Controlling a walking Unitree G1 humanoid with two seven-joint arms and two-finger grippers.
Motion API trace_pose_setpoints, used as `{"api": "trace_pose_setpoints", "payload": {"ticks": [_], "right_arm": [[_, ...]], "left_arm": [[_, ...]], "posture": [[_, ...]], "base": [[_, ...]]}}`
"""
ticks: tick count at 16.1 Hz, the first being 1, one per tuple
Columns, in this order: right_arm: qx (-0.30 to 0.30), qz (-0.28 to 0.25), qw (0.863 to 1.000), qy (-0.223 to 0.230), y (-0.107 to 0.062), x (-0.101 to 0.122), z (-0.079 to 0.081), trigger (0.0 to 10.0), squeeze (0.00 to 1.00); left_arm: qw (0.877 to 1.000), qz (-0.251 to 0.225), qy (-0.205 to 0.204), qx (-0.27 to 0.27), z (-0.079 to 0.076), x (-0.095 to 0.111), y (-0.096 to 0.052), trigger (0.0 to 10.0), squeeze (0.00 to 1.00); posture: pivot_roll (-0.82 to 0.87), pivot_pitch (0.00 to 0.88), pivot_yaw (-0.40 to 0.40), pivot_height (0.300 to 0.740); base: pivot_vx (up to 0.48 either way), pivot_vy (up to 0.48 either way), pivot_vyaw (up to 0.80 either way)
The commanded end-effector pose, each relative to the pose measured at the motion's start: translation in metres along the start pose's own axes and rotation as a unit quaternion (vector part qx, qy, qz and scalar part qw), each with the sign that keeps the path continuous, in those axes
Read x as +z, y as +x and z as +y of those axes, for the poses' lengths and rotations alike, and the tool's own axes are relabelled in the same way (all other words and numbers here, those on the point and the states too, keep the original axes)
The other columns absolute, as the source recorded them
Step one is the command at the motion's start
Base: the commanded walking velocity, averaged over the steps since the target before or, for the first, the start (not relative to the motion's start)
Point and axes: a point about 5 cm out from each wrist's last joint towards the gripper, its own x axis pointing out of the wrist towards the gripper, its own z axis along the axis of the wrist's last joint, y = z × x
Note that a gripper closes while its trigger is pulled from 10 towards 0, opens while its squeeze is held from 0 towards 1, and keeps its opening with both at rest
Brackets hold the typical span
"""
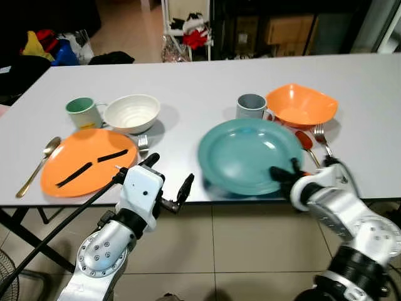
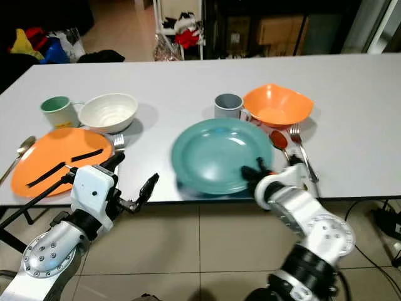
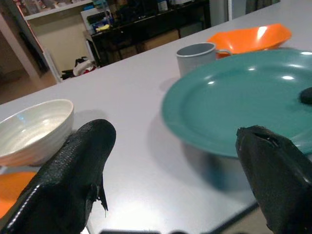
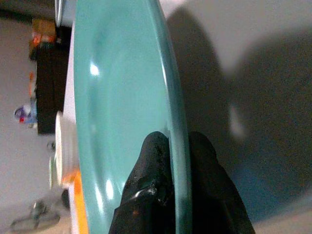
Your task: Setting the table
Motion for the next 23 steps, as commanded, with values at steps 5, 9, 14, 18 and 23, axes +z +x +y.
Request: {"api": "trace_pose_setpoints", "payload": {"ticks": [5,9,14,18,23], "right_arm": [[-0.004,0.000,1.000,0.031,0.010,0.006,0.008,10.0,0.00],[-0.020,-0.016,0.999,0.041,0.019,0.019,0.014,10.0,0.00],[-0.019,-0.016,1.000,0.017,0.033,0.026,0.024,10.0,0.00],[-0.025,-0.012,1.000,-0.001,0.041,0.027,0.026,10.0,0.00],[-0.021,-0.044,0.999,0.001,0.047,0.033,0.029,10.0,1.00]], "left_arm": [[1.000,-0.007,0.000,-0.020,-0.005,0.005,0.001,10.0,0.00],[0.999,-0.007,0.006,-0.039,-0.010,0.007,0.002,10.0,0.00],[0.999,-0.006,0.006,-0.050,-0.012,0.008,0.004,10.0,0.00],[0.997,0.009,-0.005,-0.073,-0.019,0.006,0.002,10.0,0.00],[0.997,0.007,-0.005,-0.079,-0.021,0.006,0.003,10.0,0.00]], "posture": [[-0.10,0.015,0.056,0.740],[-0.08,0.020,0.050,0.740],[-0.08,0.024,0.054,0.740],[-0.06,0.020,0.047,0.740],[-0.06,0.013,0.047,0.740]], "base": [[0.000,0.000,0.00],[0.000,0.000,0.00],[0.000,0.000,0.00],[0.000,0.000,0.00],[0.000,0.000,0.00]]}}
